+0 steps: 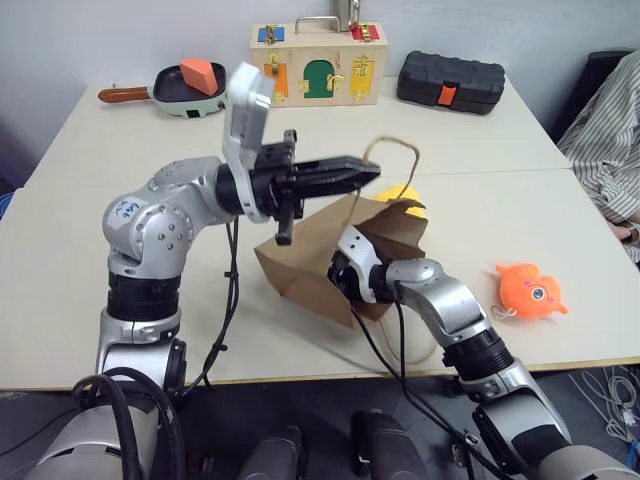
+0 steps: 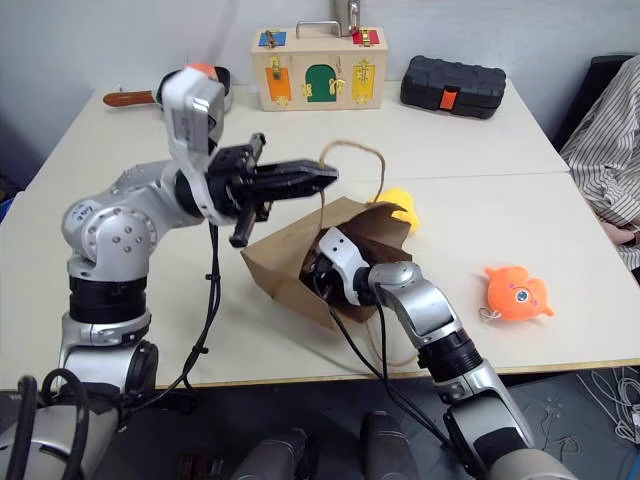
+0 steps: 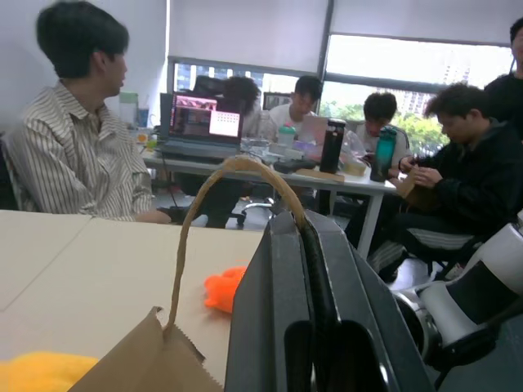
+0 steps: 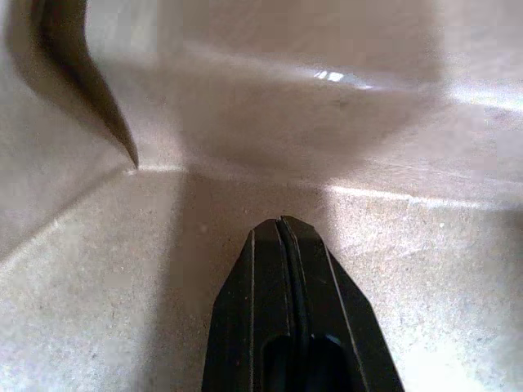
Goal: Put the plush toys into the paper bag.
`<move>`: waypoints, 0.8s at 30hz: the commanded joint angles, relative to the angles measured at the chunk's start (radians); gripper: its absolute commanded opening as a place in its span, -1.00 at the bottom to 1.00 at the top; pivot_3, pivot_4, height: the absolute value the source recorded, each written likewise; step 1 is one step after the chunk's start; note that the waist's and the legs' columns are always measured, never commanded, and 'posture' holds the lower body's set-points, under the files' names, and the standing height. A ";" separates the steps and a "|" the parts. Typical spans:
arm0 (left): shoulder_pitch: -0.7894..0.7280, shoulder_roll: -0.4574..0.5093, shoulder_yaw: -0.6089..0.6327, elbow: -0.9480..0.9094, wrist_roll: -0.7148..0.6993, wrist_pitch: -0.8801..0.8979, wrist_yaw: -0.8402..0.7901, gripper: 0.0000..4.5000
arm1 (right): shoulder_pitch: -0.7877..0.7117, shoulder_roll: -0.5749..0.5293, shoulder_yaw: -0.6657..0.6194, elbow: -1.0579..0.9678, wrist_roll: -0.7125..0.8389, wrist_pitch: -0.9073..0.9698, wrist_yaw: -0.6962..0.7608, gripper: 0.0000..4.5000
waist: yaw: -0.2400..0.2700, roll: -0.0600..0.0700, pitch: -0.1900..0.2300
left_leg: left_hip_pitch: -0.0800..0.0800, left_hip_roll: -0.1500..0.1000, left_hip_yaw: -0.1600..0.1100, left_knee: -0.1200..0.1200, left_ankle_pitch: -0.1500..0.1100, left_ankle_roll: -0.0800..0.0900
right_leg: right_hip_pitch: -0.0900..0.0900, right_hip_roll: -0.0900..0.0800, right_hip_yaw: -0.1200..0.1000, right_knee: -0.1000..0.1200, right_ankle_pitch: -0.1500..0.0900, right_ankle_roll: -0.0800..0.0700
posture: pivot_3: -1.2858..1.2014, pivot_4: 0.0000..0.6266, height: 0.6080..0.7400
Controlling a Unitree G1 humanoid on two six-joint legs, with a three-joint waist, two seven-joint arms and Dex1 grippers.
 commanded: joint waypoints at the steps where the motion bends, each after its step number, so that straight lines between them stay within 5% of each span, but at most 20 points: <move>1: -0.044 0.009 0.044 0.007 -0.027 -0.011 0.003 -1.00 | 0.055 -0.040 0.034 0.058 -0.066 0.026 -0.037 -0.99 | 0.002 0.001 -0.002 | 0.000 0.000 0.000 0.000 0.000 0.000 | 0.000 0.000 0.000 0.000 0.000 0.000 | 0.03 -0.52 1.00; 7: -0.036 0.003 0.024 0.026 0.005 -0.039 0.000 -1.00 | 0.088 -0.058 0.013 0.005 -0.060 -0.009 -0.041 -0.99 | 0.005 0.001 -0.003 | 0.000 -0.002 -0.003 0.000 0.000 0.000 | 0.000 -0.001 0.000 0.000 0.000 0.000 | 0.03 -0.52 1.00; 15: 0.040 0.021 -0.057 0.002 0.077 -0.072 -0.028 -1.00 | 0.189 -0.089 -0.128 -0.332 0.079 0.011 -0.022 -0.99 | 0.002 0.001 -0.003 | -0.002 -0.002 -0.007 -0.002 0.000 0.000 | 0.000 0.000 0.000 0.000 0.000 0.000 | 0.03 -0.52 1.00; 24: 0.032 0.002 -0.099 0.041 0.133 -0.137 -0.073 -1.00 | 0.313 -0.248 -0.503 -0.719 0.344 0.270 -0.030 -0.99 | 0.015 0.001 -0.002 | -0.003 -0.002 -0.008 -0.004 0.000 0.000 | -0.001 0.000 0.001 -0.002 0.000 0.000 | 0.03 -0.52 1.00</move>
